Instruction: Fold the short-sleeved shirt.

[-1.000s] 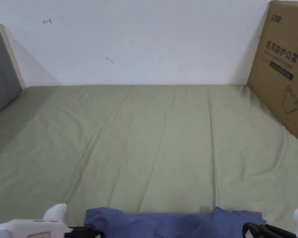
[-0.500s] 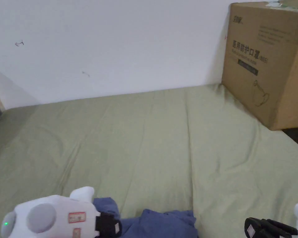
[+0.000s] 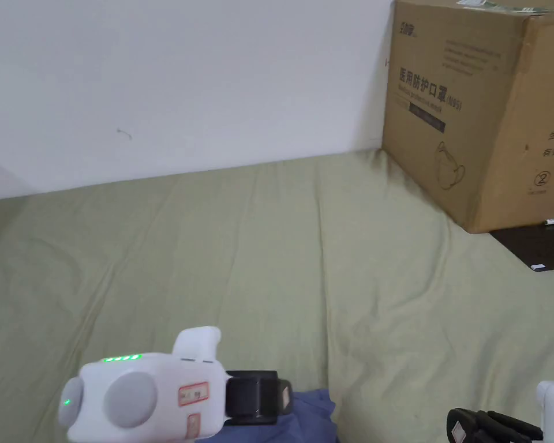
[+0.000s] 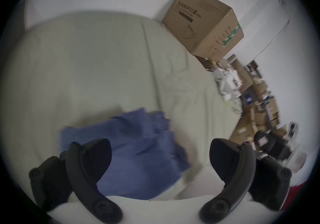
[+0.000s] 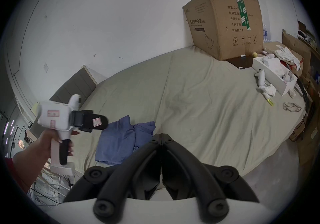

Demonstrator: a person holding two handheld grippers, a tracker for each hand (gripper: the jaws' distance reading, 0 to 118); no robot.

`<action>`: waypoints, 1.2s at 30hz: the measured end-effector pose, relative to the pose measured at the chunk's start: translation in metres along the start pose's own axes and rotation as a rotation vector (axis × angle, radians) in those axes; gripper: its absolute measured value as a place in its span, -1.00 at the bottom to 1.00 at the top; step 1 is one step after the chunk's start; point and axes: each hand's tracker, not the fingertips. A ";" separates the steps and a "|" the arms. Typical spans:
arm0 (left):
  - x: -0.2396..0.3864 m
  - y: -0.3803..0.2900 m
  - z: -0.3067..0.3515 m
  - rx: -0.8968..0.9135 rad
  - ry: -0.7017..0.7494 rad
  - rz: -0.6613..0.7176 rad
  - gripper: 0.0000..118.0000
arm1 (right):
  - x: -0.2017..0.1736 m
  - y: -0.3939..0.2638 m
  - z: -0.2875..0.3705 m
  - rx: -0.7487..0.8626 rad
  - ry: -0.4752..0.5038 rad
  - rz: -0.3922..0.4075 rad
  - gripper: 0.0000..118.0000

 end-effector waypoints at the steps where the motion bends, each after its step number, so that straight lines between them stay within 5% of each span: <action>1: -0.006 -0.006 0.007 0.023 0.037 -0.029 0.39 | -0.001 0.000 -0.002 0.001 0.004 0.000 -1.00; 3: -0.011 -0.018 0.008 0.003 0.150 -0.061 -1.00 | -0.004 0.000 -0.005 -0.001 0.013 -0.001 -1.00; 17: 0.069 -0.066 -0.119 -0.115 -0.011 -0.193 -1.00 | -0.009 -0.004 -0.002 -0.030 -0.008 0.033 -1.00; 21: 0.104 -0.074 -0.121 -0.185 -0.256 -0.206 -1.00 | -0.006 -0.002 0.000 -0.027 -0.013 0.018 -1.00; 24: 0.116 -0.073 -0.093 -0.045 -0.103 -0.385 -1.00 | -0.008 0.003 0.005 -0.014 -0.009 0.018 -1.00; 30: 0.081 -0.050 0.040 0.416 0.007 -0.356 -1.00 | -0.025 0.023 0.034 0.182 0.080 0.066 -1.00; 36: 0.053 -0.064 0.149 0.850 0.337 -0.322 -1.00 | -0.067 0.021 0.044 0.552 -0.017 0.322 -1.00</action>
